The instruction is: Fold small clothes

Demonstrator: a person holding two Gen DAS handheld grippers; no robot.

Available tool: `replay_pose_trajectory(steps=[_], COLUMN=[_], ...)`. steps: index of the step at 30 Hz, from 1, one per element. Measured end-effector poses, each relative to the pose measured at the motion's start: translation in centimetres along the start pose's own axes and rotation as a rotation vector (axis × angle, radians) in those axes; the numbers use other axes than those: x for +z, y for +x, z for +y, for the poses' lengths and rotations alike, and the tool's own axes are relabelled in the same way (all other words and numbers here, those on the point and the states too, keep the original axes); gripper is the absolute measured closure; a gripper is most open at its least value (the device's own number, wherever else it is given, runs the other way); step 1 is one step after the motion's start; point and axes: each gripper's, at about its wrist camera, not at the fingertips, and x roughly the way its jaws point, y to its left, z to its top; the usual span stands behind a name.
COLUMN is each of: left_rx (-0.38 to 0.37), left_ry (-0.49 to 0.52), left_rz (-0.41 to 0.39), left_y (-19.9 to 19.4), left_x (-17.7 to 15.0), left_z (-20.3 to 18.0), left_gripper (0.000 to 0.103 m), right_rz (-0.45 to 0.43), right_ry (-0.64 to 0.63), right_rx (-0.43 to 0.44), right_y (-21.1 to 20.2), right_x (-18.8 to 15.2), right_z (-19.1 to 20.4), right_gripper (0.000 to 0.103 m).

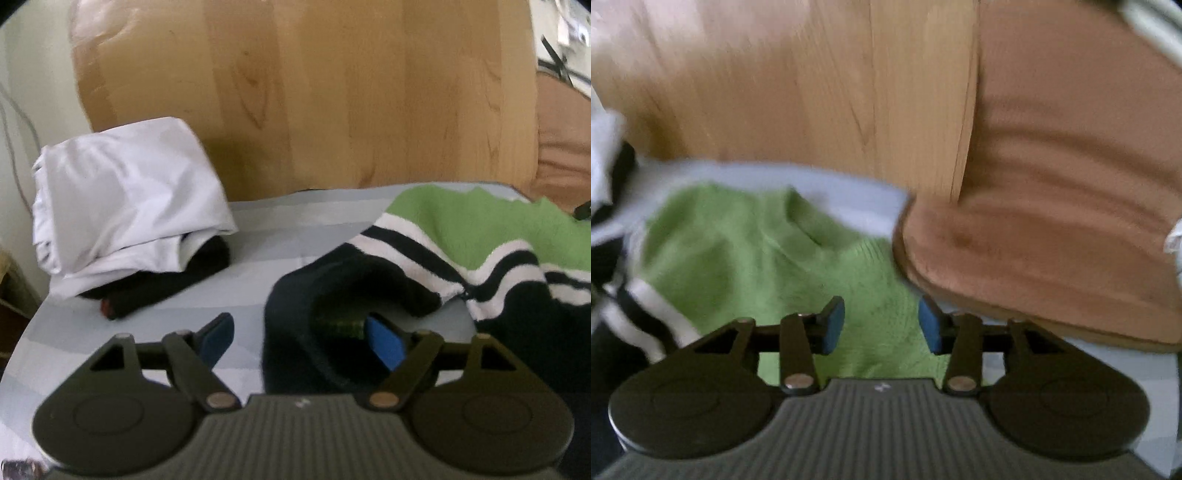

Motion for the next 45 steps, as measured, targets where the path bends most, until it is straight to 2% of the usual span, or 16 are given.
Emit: replay_pose_trajectory(steps=[2, 3, 4, 5, 6, 8, 13, 16, 18, 20, 22, 29, 32, 35, 38, 45], left_rx=[0.022, 0.032, 0.045, 0.054, 0.064, 0.071, 0.165, 0.234, 0.265, 0.289, 0.305, 0.358, 0.358, 0.352, 0.255, -0.204], left_ry=[0.038, 0.056, 0.068, 0.068, 0.054, 0.008, -0.064, -0.099, -0.117, -0.113, -0.124, -0.194, -0.193, -0.178, -0.172, -0.206], left_rz=[0.008, 0.015, 0.023, 0.033, 0.042, 0.021, -0.074, -0.118, -0.096, -0.057, -0.042, -0.107, -0.139, -0.080, -0.069, 0.019], left_y=[1.0, 1.5, 2.0, 2.5, 2.9, 2.7, -0.1, -1.1, -0.6, 0.6, 1.4, 1.6, 1.1, 1.0, -1.2, -8.8], left_x=[-0.1, -0.1, -0.3, -0.3, -0.4, -0.3, -0.3, 0.1, 0.4, 0.5, 0.2, 1.8, 3.8, 3.9, 1.4, -7.2], left_z=[-0.8, -1.0, -1.2, -1.3, -1.1, -0.5, 1.1, 1.8, 2.0, 2.2, 3.1, 7.9, 9.3, 9.2, 8.6, 7.0], left_gripper=[0.028, 0.041, 0.064, 0.078, 0.092, 0.097, 0.097, 0.097, 0.097, 0.097, 0.097, 0.097, 0.091, 0.084, 0.082, 0.063], right_rz=[0.048, 0.015, 0.002, -0.016, -0.040, -0.106, -0.392, -0.543, -0.493, -0.388, -0.382, -0.453, -0.476, -0.477, -0.476, -0.399], right_ry=[-0.052, -0.067, -0.097, -0.123, -0.164, -0.235, -0.371, -0.475, -0.444, -0.367, -0.316, -0.289, -0.281, -0.268, -0.188, -0.026], right_rx=[-0.047, -0.044, -0.043, -0.052, -0.084, -0.137, -0.287, -0.508, -0.570, -0.542, -0.478, -0.256, -0.174, -0.105, -0.087, -0.054], right_y=[1.4, 1.0, 0.6, 0.2, -0.5, -2.1, -8.5, -8.3, -5.5, -4.0, -5.4, -19.3, -24.4, -29.0, -33.7, -42.0], right_x=[-0.6, -1.3, -1.7, -2.0, -2.6, -3.3, -1.5, -0.1, 1.4, 1.6, 0.8, -5.0, -8.2, -11.8, -15.8, -26.9], right_z=[0.2, 0.4, 0.7, 1.1, 1.8, 3.0, 5.1, 6.1, 5.5, 5.0, 5.0, 8.7, 10.5, 11.8, 11.0, 6.2], right_gripper=[0.053, 0.061, 0.072, 0.097, 0.098, 0.099, 0.099, 0.100, 0.100, 0.099, 0.098, 0.069, 0.066, 0.063, 0.063, 0.063])
